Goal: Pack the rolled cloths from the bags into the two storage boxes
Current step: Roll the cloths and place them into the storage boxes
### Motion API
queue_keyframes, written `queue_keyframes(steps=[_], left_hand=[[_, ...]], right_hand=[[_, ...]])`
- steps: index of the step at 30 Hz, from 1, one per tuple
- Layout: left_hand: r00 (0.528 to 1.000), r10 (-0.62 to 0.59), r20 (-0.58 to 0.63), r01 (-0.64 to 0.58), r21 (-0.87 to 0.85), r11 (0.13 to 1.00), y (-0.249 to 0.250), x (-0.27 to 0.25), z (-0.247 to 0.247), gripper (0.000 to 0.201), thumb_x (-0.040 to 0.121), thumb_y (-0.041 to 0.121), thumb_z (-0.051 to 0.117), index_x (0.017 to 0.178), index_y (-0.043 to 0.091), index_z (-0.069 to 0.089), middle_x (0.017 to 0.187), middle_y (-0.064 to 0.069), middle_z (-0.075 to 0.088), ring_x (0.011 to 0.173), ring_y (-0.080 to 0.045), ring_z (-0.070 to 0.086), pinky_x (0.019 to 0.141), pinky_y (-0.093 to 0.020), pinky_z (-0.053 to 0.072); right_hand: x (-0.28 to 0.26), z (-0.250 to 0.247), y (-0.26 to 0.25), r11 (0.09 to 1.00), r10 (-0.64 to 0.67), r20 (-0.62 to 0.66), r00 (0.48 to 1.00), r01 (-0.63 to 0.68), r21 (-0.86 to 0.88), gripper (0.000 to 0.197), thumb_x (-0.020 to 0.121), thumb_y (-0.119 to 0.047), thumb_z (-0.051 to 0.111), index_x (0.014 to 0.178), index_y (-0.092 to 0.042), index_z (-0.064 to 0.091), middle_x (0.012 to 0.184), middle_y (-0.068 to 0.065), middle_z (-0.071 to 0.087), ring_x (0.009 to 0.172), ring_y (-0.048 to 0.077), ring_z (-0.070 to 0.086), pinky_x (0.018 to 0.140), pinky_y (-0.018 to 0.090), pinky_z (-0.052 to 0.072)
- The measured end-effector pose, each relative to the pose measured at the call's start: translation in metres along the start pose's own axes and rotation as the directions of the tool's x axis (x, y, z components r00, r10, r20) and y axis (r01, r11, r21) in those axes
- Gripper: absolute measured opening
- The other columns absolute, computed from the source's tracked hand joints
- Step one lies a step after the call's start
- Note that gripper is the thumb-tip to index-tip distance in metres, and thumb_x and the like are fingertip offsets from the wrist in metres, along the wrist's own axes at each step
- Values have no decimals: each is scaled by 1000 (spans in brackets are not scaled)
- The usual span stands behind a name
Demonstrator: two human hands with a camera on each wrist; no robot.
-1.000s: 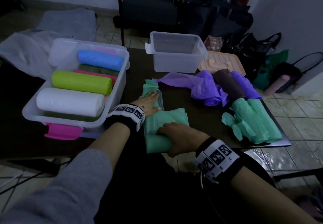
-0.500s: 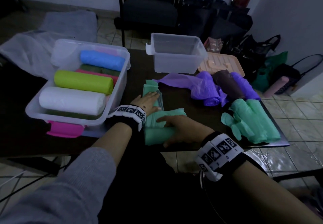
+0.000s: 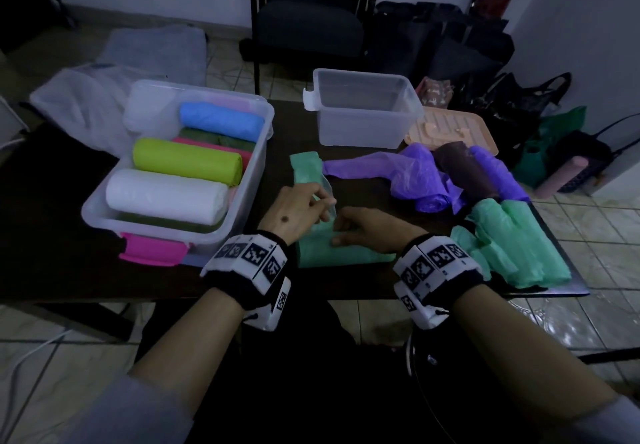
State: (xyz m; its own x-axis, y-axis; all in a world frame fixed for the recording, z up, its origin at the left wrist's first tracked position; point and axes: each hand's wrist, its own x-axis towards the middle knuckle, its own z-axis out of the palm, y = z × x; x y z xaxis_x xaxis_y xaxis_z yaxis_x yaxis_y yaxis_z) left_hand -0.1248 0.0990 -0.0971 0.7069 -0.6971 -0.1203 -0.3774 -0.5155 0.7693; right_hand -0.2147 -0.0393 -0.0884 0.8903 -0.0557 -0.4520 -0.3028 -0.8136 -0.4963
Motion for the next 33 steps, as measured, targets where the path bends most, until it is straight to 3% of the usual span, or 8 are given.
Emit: queue_keyframes(steps=[6, 9, 11, 16, 23, 28, 30, 33], left_hand=[[967, -59, 247, -1, 236, 972, -8, -14, -8, 31, 88, 21, 62, 118, 21, 64, 121, 1, 64, 112, -11, 58, 92, -14, 37], [950, -91, 299, 3, 280, 960, -17, -17, -5, 55, 67, 33, 81, 118, 32, 60, 122, 2, 60, 113, -14, 56, 102, -27, 42], [955, -110, 276, 19, 312, 950, -18, -18, -1, 62, 59, 36, 83, 114, 38, 56, 123, 1, 55, 112, -17, 55, 100, -35, 45], [944, -125, 305, 17, 332, 943, -11, -18, -3, 57, 75, 27, 73, 127, 26, 50, 132, -2, 51, 117, -18, 52, 100, -29, 43], [939, -65, 338, -59, 343, 937, -13, -30, -4, 71, 69, 36, 80, 132, 22, 49, 134, 2, 43, 123, -14, 41, 105, -29, 36], [970, 59, 234, -120, 259, 958, -17, -37, -2, 51, 74, 21, 75, 121, 23, 56, 116, 5, 49, 116, -13, 45, 97, -23, 34], [974, 30, 223, -86, 245, 966, -18, -34, -3, 45, 79, 20, 71, 120, 22, 55, 122, 2, 53, 114, -12, 49, 95, -22, 36], [977, -61, 204, 11, 239, 971, -16, -29, 1, 37, 87, 23, 63, 122, 21, 50, 127, -3, 53, 110, -15, 52, 94, -30, 43]], right_hand=[[0, 9, 1, 992, 0, -228, 974, -28, -120, 34, 86, -38, 62, 113, -18, 60, 113, 5, 56, 109, 21, 48, 95, 40, 42], [-3, 24, 1, 993, -33, -383, 923, -12, -115, 27, 88, -36, 60, 105, -15, 64, 109, 6, 59, 104, 22, 52, 90, 37, 43], [-6, 34, 1, 988, -79, -427, 901, 12, -157, 32, 92, -38, 54, 112, -15, 63, 113, 5, 60, 106, 21, 52, 89, 31, 40], [-22, 38, 10, 953, -132, -243, 961, 55, -299, 69, 81, -51, 63, 139, -22, 39, 138, -1, 46, 123, 17, 42, 101, 30, 31], [-21, 22, 11, 998, -13, -30, 999, 11, -54, 54, 79, -41, 70, 125, -22, 48, 121, 3, 55, 110, 20, 53, 91, 29, 41], [-15, 9, 6, 983, 5, 28, 1000, 1, -182, 50, 89, -45, 56, 133, -21, 51, 124, 11, 46, 118, 24, 44, 103, 33, 34], [-13, 9, 6, 984, 36, 4, 999, -35, -177, 54, 90, -47, 53, 137, -23, 45, 128, 11, 45, 121, 25, 42, 105, 38, 34], [-19, 16, 5, 988, 0, -222, 975, -34, -148, 53, 88, -45, 57, 133, -22, 44, 129, 3, 44, 118, 19, 41, 100, 36, 39]])
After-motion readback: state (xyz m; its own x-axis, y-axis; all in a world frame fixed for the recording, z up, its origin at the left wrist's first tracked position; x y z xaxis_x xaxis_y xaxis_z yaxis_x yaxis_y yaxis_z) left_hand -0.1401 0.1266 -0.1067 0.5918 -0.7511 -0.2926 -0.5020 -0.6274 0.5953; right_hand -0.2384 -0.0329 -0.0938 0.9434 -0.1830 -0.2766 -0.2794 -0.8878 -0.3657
